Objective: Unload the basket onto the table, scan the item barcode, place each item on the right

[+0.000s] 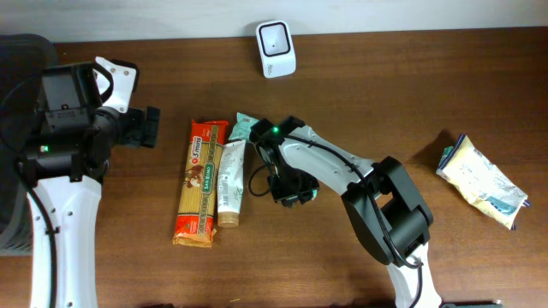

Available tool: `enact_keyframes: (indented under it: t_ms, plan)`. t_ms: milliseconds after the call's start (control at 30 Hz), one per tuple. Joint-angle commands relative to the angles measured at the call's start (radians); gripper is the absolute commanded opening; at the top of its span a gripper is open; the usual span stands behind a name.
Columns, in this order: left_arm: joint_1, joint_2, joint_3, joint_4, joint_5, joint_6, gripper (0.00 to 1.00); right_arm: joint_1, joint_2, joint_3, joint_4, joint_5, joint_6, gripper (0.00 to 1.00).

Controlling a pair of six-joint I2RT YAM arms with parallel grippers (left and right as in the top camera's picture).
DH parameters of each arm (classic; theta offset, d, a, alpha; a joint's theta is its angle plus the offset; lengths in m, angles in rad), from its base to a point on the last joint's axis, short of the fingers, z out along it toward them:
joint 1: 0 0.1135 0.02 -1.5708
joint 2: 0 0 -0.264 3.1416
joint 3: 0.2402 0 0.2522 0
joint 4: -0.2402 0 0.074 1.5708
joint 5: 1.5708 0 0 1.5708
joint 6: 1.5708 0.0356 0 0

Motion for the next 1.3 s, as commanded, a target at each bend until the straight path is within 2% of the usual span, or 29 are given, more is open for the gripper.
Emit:
enact_keyframes:
  t_ms: [0,133,200,300,333,367,400,433,467,533,633,700,1000,1267]
  plan:
    - [0.003,-0.001,0.006,0.005,0.011,0.015,0.99,-0.018,-0.006,-0.005,0.073,0.109,-0.028,0.27]
    - [0.003,-0.001,0.006,0.004,0.011,0.015,0.99,-0.097,-0.008,0.002,0.151,0.088,-0.080,0.25]
    - [0.003,-0.001,0.006,0.004,0.011,0.015,0.99,-0.124,-0.019,0.044,0.129,-0.038,-0.153,0.22]
    - [0.003,-0.001,0.006,0.004,0.011,0.015,0.99,-0.127,-0.064,0.106,0.070,-0.057,-0.134,0.21]
    - [0.003,-0.001,0.006,0.004,0.011,0.015,0.99,-0.128,-0.068,0.106,0.064,-0.051,-0.111,0.18]
    - [0.003,-0.001,0.006,0.004,0.011,0.015,0.99,-0.135,-0.067,0.104,0.045,0.005,-0.024,0.15]
    - [0.003,-0.001,0.006,0.004,0.011,0.015,0.99,-0.146,-0.067,0.098,0.020,0.078,0.092,0.16]
    - [0.003,-0.001,0.006,0.004,0.011,0.015,0.99,-0.161,-0.067,0.098,0.000,0.114,0.174,0.23]
    - [0.003,-0.001,0.006,0.004,0.011,0.015,0.99,-0.180,-0.067,0.098,0.012,0.097,0.214,0.29]
    - [0.003,-0.001,0.006,0.004,0.011,0.015,0.99,-0.196,-0.067,0.098,0.105,0.034,0.214,0.33]
    - [0.003,-0.001,0.006,0.004,0.011,0.015,0.99,-0.174,-0.055,0.098,0.272,0.000,0.213,0.32]
    - [0.003,-0.001,0.006,0.004,0.011,0.015,0.99,-0.150,-0.037,0.098,0.303,0.002,0.214,0.28]
    - [0.003,-0.001,0.006,0.004,0.011,0.015,0.99,-0.140,0.014,0.090,0.246,0.055,0.214,0.28]
    - [0.003,-0.001,0.006,0.004,0.011,0.015,0.99,-0.141,0.014,0.090,0.109,0.108,0.205,0.29]
